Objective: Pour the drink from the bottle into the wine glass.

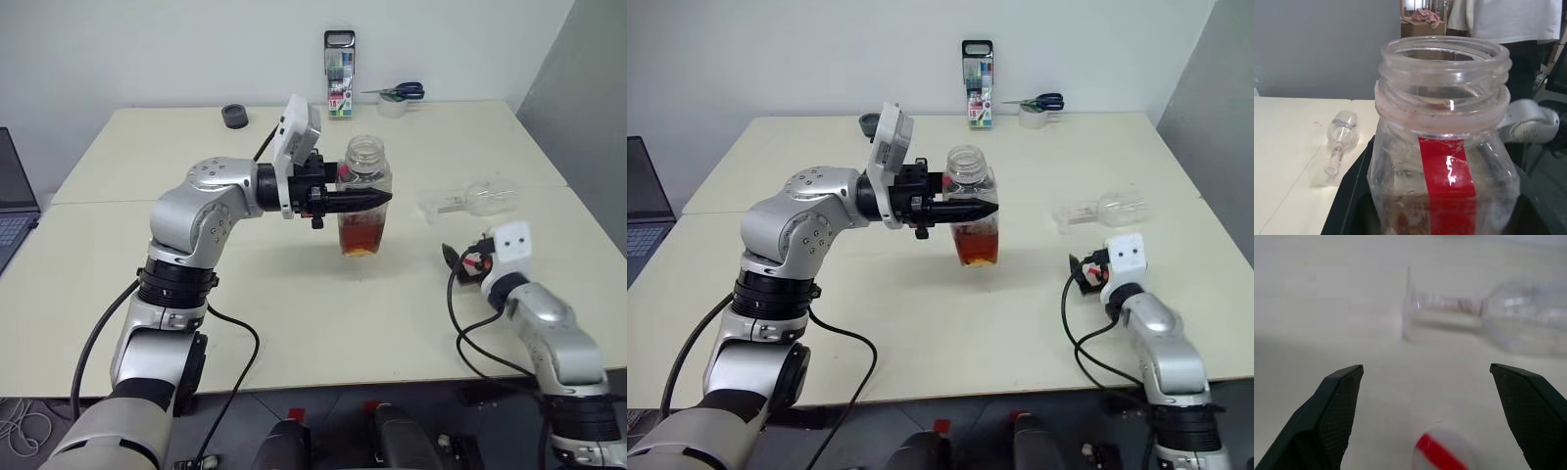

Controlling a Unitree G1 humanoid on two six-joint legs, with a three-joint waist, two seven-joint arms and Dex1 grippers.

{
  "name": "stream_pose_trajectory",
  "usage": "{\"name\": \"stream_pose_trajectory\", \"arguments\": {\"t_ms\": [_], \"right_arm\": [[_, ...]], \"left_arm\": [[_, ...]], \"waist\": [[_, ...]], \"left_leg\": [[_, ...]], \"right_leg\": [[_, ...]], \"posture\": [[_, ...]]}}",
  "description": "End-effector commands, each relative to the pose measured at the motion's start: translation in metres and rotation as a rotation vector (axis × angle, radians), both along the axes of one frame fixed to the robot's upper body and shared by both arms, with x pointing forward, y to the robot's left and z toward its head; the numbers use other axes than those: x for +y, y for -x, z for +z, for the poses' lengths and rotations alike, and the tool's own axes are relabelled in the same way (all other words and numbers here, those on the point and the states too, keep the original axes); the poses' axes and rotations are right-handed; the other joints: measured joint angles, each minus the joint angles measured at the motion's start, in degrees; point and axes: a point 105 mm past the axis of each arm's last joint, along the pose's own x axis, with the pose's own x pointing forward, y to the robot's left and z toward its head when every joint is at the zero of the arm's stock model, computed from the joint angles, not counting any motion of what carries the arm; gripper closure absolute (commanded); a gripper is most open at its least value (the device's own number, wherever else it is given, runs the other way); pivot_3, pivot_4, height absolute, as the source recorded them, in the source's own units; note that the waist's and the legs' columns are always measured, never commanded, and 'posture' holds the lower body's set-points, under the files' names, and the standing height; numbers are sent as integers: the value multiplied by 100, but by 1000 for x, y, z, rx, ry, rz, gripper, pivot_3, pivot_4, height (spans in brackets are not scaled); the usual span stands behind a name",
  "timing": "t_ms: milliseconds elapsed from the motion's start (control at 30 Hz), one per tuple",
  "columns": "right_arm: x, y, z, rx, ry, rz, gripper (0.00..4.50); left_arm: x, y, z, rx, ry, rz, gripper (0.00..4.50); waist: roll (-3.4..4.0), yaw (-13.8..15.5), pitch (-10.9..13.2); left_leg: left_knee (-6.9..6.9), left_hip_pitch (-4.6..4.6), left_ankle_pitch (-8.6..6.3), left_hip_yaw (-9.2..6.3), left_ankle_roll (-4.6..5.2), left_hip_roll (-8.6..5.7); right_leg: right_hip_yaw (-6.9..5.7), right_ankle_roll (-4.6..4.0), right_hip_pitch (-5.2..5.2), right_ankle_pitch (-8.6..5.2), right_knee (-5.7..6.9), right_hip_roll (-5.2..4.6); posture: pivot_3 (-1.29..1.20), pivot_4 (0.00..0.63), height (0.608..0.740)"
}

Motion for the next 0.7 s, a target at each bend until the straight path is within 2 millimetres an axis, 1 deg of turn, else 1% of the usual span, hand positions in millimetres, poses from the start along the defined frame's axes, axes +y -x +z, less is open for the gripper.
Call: {"name": "stream_pose_trajectory", "arguments": {"t_ms": [33,100,167,200,300,367,433,533,600,633,700], "right_arm": [[44,24,68,-122,-106,309,67],[63,38,90,-90,-176,467,67],[76,48,102,-51,-206,582,67],[82,53,107,-30,-217,636,67],[95,61,111,16,-196,733,67],[99,61,109,25,-177,747,67],[104,59,109,24,-184,761,67],[116,58,113,12,-208,800,67],[122,58,117,4,-220,820,67],[126,57,119,-5,-227,832,67],[133,57,125,-24,-242,857,67]], "left_arm": [[12,-10,18,-75,47,110,2675],[21,-22,20,-92,55,203,2675],[30,-35,24,-111,65,303,2675],[38,-44,25,-134,63,381,2675],[68,-72,32,-180,92,660,2675],[91,-84,33,-204,111,828,2675],[118,-93,29,-218,121,1003,2675],[165,-99,19,-215,155,1264,2675],[182,-98,11,-185,184,1350,2675],[190,-97,2,-172,190,1384,2675],[197,-94,-13,-110,246,1405,2675]], "waist": [[0,-10,0],[0,-5,0],[-1,25,0],[-1,44,0],[-1,94,0],[-1,114,0],[-1,114,0],[-1,98,0],[-1,101,0],[-1,102,0],[-3,116,-1]], "left_leg": [[0,0,0,-4,0,1],[0,0,0,-14,-1,6],[3,-2,0,-30,0,3],[4,-3,0,-32,0,1],[6,-6,-1,-34,3,-4],[5,-9,-9,-36,16,-4],[5,-10,-9,-35,16,-3],[4,-13,1,-30,-2,-2],[3,-17,2,-28,-3,-1],[4,-19,2,-30,-4,-1],[4,-19,3,-28,-5,-2]], "right_leg": [[-3,0,2,0,-1,3],[-9,0,4,0,-2,4],[-24,-1,13,0,-8,-4],[-28,-1,15,0,-9,-9],[-30,-1,13,0,-11,-16],[-33,-1,12,0,-13,-17],[-34,-1,11,0,-16,-25],[-28,-1,1,1,-11,-35],[-24,-1,-10,1,-5,-35],[-26,-1,-12,1,-5,-35],[-24,-1,-14,1,-5,-38]], "posture": [[0,150,740],[0,150,740],[0,150,740],[0,150,740],[0,150,740],[0,150,740],[0,150,740],[0,150,740],[0,150,740],[0,150,740],[0,150,740]]}}
